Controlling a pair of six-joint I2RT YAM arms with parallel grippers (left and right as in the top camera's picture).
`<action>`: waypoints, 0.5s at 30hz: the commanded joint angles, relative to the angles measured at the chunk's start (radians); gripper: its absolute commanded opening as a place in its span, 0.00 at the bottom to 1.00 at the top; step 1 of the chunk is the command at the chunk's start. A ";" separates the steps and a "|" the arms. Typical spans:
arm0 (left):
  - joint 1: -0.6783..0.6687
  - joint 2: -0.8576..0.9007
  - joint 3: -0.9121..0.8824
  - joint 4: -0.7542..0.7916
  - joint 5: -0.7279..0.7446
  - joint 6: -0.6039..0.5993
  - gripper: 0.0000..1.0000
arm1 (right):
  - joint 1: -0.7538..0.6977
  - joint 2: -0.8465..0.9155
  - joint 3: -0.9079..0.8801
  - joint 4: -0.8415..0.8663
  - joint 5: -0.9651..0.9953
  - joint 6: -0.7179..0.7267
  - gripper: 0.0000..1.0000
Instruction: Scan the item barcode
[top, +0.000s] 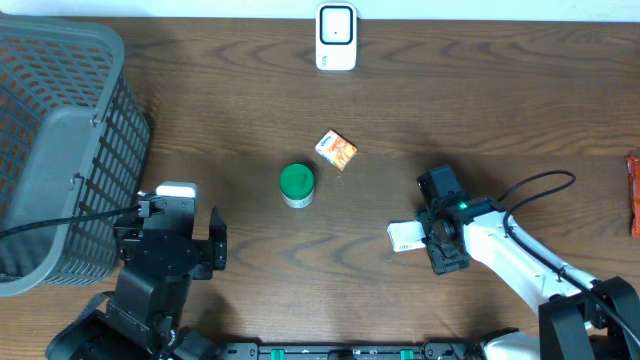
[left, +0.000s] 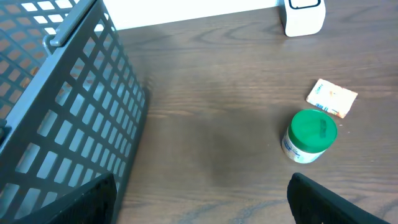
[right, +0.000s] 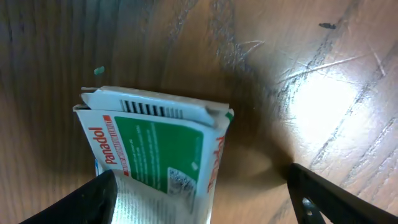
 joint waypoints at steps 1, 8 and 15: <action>-0.003 -0.004 -0.002 -0.002 -0.010 -0.006 0.88 | -0.007 -0.024 -0.030 -0.023 -0.021 -0.011 0.84; -0.003 -0.004 -0.002 -0.002 -0.010 -0.006 0.88 | -0.008 -0.162 -0.030 -0.071 0.000 -0.011 0.86; -0.003 -0.004 -0.002 -0.002 -0.010 -0.006 0.88 | -0.008 -0.175 -0.031 -0.061 0.042 -0.010 0.90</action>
